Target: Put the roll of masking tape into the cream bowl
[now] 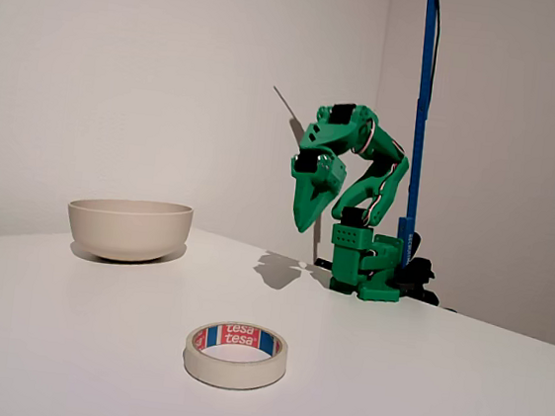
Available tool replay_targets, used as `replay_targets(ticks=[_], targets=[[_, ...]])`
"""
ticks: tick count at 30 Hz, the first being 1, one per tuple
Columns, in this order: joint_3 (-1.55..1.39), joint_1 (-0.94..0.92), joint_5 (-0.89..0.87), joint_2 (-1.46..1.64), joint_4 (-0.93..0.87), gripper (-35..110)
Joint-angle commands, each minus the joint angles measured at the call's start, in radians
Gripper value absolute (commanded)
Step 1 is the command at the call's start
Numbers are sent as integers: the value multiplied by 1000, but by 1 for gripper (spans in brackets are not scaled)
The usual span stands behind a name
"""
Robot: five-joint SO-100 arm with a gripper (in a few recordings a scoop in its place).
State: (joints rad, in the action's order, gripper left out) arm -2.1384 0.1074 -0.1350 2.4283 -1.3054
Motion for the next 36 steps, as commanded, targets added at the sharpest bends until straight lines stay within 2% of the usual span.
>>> replay_targets(ticks=[1,4,7,8,14,27,36], targets=[[307,40,-15,-222,-61,-8],[433,74,-17,-364,-92,-8],[535,101,-52,-488,-120,12],[563,112,-58,-525,-126,14],[635,160,-97,-701,-81,19],[735,126,-109,-960,5,17],[825,117,-106,-1097,2,16]])
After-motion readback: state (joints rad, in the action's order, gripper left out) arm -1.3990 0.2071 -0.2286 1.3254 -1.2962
